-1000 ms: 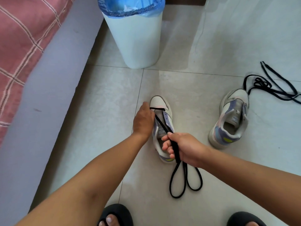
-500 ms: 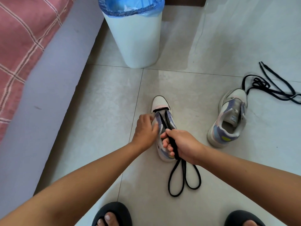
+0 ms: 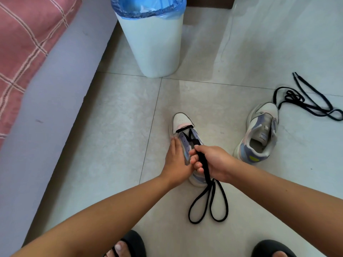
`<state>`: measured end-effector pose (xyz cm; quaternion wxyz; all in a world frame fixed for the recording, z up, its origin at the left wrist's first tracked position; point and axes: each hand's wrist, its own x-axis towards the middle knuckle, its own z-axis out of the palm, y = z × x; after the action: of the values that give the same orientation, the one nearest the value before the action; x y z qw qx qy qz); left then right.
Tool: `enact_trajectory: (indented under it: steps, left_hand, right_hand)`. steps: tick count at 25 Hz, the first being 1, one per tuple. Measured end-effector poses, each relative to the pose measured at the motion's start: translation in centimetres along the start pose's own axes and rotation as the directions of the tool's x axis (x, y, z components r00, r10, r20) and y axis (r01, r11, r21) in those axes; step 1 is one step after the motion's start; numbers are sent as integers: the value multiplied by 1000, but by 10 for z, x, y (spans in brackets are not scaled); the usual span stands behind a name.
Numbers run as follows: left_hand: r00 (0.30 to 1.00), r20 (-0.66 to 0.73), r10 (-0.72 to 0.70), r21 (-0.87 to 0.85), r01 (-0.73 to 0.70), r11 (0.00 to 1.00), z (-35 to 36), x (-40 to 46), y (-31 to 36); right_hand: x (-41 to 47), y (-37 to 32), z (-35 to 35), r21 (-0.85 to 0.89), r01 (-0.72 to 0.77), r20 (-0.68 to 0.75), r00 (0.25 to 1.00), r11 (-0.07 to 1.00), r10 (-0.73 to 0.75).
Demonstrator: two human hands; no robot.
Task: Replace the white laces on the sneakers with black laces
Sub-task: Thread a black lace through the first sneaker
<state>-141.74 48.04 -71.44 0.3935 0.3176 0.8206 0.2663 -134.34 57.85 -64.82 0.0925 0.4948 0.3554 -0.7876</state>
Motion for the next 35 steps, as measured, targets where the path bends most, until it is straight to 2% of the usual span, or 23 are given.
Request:
enact_trajectory:
  steps: [4, 6, 9, 11, 13, 15, 16, 18, 24, 26, 29, 32, 35]
  left_hand:
    - [965, -262, -30, -123, -2, 992, 6, 11, 16]
    - [955, -282, -93, -231, 27, 973, 2, 12, 23]
    - [955, -286, -83, -253, 9, 968, 1, 13, 19]
    - [958, -282, -61, -238, -8, 971, 2, 13, 17]
    - [962, -260, -78, -315, -8, 949, 4, 17, 19]
    - [939, -283, -194, -485, 34, 874, 5, 28, 19]
    - [913, -312, -262, -508, 72, 858, 6, 34, 16]
    - [893, -299, -336, -561, 120, 819, 5, 37, 15]
    - [893, -276, -356, -703, 65, 708, 0, 26, 19]
    - [903, -289, -318, -636, 67, 769, -3, 20, 17]
    - [952, -276, -130, -276, 51, 960, -5, 6, 5]
    - [967, -215, -135, 0, 138, 990, -19, 2, -5]
    - [965, -227, -135, 112, 163, 980, -33, 2, -4]
  right_hand:
    - [-3, 8, -10, -184, 73, 15, 997, 980, -71]
    - [-4, 9, -16, -271, 104, -18, 993, 957, -114]
    - [-5, 6, -23, -419, 98, -24, 993, 903, -119]
    - [-12, 8, -17, -368, 105, 0, 994, 924, -113]
    - [-27, 16, -1, -231, 95, 48, 995, 968, -86]
    - [-41, 27, 17, -130, 44, 124, 992, 991, -28]
    - [-46, 32, 23, -98, 22, 156, 988, 995, -6]
    - [-50, 36, 24, -78, 12, 177, 984, 997, 2]
    - [-47, 34, 17, -158, 39, 172, 985, 987, -11]
    - [-42, 35, 14, -208, 18, 168, 986, 978, 18]
    - [-39, 39, 8, -218, -19, 187, 981, 976, 60]
    - [-37, 40, 1, -187, -19, 167, 985, 982, 51]
    - [-36, 33, -10, -246, -18, 72, 997, 969, 37]
